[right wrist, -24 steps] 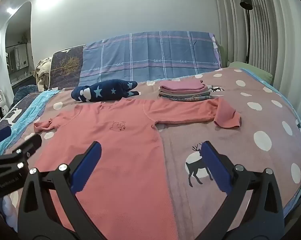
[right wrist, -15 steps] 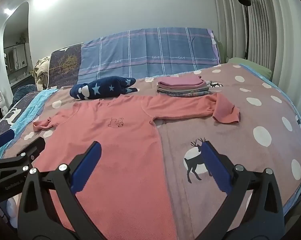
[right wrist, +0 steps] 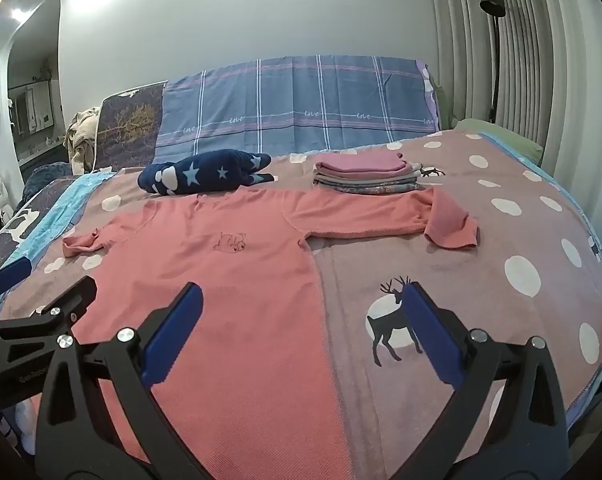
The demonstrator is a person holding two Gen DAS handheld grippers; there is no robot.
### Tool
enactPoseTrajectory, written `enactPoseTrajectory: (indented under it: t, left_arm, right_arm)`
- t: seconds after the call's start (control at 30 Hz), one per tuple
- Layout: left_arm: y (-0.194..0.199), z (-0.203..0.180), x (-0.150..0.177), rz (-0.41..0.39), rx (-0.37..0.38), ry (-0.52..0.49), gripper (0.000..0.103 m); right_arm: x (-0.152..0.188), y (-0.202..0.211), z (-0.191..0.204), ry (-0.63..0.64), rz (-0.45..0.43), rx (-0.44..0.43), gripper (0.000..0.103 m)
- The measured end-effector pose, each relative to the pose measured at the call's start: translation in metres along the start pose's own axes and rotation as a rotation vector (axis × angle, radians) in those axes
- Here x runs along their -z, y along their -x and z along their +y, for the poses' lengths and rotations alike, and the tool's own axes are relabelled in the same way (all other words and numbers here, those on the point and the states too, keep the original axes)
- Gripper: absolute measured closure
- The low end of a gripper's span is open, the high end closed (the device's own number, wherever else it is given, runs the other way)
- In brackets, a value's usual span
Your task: Fold small clothes
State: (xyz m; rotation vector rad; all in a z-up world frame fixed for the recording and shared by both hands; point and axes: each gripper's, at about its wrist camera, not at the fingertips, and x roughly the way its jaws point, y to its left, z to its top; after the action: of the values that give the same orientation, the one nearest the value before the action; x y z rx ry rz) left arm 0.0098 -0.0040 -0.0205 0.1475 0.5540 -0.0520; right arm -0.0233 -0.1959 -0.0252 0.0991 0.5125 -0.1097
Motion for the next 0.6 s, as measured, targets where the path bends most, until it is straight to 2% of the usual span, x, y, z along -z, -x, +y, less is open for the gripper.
enactPoseTrajectory:
  t: [0.6]
  left_arm:
    - [-0.0082, 0.0020, 0.0054, 0.018, 0.004, -0.003, 0.001]
  right_arm:
    - [-0.0011, -0.0039, 0.0073, 0.018, 0.017, -0.004, 0.002]
